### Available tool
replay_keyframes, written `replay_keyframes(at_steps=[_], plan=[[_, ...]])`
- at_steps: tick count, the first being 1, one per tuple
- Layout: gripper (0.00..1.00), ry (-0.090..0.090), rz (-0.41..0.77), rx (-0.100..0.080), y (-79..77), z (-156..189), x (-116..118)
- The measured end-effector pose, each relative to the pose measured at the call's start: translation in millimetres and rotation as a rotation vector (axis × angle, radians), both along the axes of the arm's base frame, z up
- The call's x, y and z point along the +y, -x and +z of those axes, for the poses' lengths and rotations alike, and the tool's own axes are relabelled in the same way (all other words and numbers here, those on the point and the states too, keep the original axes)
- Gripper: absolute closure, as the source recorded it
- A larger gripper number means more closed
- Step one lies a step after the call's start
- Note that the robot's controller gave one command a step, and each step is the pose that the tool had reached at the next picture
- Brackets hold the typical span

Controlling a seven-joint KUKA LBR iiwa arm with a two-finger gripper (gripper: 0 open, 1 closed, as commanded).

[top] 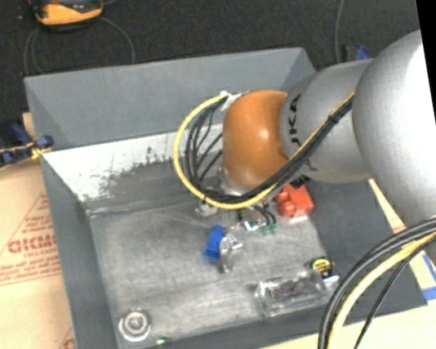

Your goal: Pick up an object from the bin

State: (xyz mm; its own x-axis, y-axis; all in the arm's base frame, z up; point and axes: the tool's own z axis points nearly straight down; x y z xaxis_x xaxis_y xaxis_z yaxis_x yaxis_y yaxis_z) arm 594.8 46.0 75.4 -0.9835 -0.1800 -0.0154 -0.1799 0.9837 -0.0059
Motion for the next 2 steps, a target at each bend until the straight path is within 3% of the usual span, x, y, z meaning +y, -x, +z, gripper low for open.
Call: replay_keyframes(at_steps=[1, 2], plan=[[1.00, -0.004, 0.001, -0.009, -2.7, 3.1, 2.1], [1.00, 0.002, 0.392, 0.006, 1.5, 147.4, -15.8]])
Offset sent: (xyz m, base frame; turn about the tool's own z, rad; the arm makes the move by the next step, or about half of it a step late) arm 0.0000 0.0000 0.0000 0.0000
